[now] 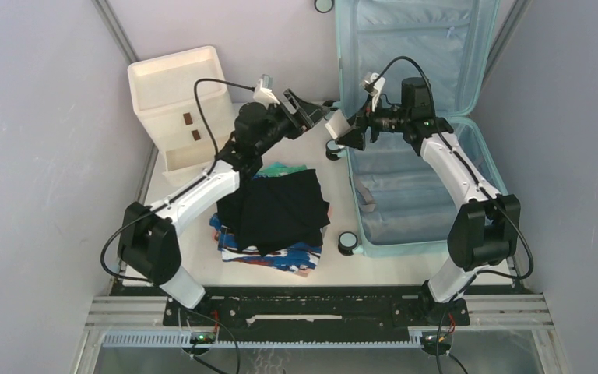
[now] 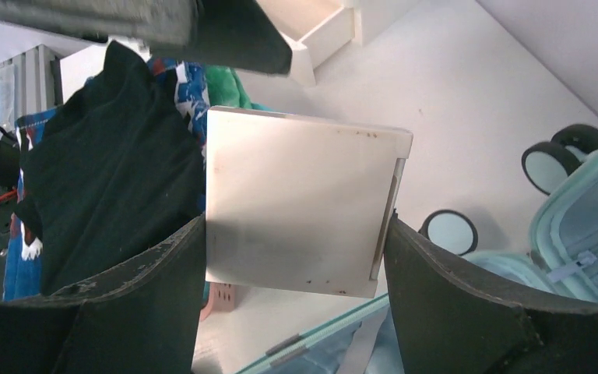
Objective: Open, take out, and arrange the luggage
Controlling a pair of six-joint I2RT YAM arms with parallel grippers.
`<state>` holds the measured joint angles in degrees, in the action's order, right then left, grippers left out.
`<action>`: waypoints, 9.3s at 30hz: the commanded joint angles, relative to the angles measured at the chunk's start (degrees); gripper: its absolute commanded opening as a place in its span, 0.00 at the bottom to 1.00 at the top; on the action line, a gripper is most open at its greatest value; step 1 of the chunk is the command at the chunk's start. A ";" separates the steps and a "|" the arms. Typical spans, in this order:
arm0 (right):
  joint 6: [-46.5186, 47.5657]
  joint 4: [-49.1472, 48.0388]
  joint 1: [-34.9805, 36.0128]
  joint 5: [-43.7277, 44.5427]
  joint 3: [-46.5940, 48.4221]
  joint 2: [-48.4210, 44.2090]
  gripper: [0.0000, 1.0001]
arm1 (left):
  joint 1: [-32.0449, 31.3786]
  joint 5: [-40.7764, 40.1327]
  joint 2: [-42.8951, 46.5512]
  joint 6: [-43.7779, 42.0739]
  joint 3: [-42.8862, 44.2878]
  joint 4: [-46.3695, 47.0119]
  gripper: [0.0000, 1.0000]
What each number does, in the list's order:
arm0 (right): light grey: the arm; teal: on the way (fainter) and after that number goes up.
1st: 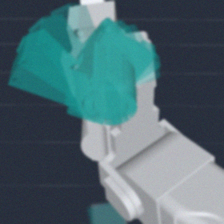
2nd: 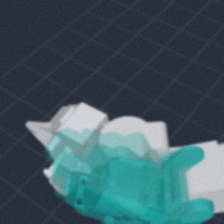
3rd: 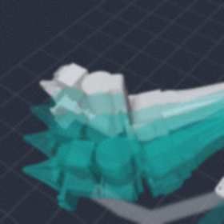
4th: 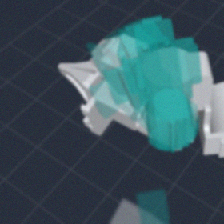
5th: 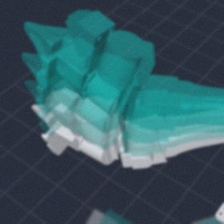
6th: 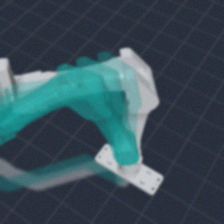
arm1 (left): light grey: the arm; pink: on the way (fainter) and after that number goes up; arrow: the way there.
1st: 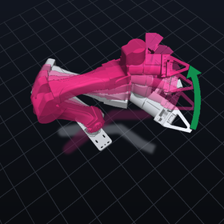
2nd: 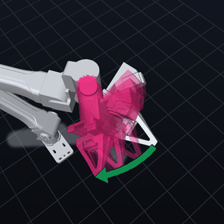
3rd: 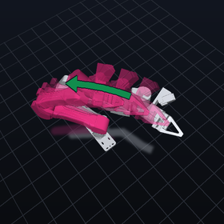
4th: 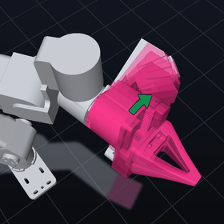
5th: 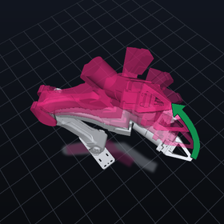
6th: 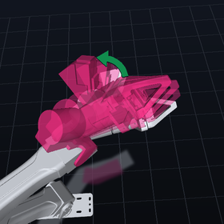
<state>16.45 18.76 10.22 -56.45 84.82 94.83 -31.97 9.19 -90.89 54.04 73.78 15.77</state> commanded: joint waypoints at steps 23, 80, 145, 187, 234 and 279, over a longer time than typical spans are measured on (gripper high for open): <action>-2.67 -8.12 4.06 2.24 5.01 -1.66 0.20 | -1.92 2.02 -2.95 -2.63 7.73 -3.78 0.00; 8.07 2.11 -1.52 -2.47 -1.10 -2.51 1.00 | 47.22 -5.13 -1.54 27.57 -28.88 15.46 0.21; 6.84 1.01 -4.50 -2.81 -3.97 -3.73 1.00 | 47.68 -8.44 -5.10 22.63 -34.58 16.00 0.02; 19.24 17.56 -13.42 -0.57 6.58 -4.05 1.00 | 49.74 1.37 30.36 -10.98 -26.19 -24.58 0.44; -22.21 5.12 -19.18 27.88 16.76 -19.47 1.00 | 49.85 18.58 42.97 -13.55 11.58 -33.47 1.00; -18.85 2.35 -16.15 31.47 14.95 -16.49 1.00 | 49.87 14.89 42.70 -14.53 8.15 -31.60 1.00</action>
<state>-3.29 23.66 -6.33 -25.87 98.50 77.82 17.67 24.43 -47.51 40.05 82.70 -18.59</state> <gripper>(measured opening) 0.993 0.996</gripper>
